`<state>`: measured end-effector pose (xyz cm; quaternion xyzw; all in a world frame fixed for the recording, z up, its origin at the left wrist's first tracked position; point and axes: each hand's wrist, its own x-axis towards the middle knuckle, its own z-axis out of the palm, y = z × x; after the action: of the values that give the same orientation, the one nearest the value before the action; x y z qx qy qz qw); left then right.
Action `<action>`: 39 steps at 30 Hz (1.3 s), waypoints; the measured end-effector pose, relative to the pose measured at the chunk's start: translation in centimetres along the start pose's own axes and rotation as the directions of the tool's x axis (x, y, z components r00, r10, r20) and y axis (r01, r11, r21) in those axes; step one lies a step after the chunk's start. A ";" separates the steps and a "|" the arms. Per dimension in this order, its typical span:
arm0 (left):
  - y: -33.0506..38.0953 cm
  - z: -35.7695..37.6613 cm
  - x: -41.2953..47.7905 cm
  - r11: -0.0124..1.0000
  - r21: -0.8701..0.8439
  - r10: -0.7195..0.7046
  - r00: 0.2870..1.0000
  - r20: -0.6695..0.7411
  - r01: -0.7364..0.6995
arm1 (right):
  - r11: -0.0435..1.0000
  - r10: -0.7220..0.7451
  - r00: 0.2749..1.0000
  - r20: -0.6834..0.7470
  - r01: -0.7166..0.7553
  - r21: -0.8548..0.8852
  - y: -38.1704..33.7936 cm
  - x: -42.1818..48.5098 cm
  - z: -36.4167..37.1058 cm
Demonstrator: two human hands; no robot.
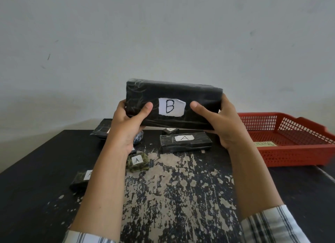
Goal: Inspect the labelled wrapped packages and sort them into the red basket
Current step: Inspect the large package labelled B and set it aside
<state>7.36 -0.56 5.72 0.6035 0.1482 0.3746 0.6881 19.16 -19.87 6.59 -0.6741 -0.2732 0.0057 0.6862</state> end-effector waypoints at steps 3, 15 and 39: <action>0.2 -0.3 0.0 0.994 0.111 0.002 0.997 0.072 -0.010 | 0.999 -0.035 0.998 -0.047 0.033 -0.042 0.8 0.3 -0.5; 1.4 0.1 -0.8 0.999 0.037 -0.010 0.999 -0.035 0.011 | 0.975 -0.182 0.983 0.029 0.185 -0.126 0.6 0.2 -0.1; 0.3 1.2 -0.9 0.948 0.252 0.226 0.968 -0.107 -0.193 | 0.970 -0.208 0.955 -0.214 0.172 -0.174 -0.7 -0.6 1.6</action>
<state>7.43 -2.03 6.10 0.6678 0.1734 0.4650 0.5548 17.77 -18.69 6.92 -0.6916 -0.2551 -0.1598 0.6565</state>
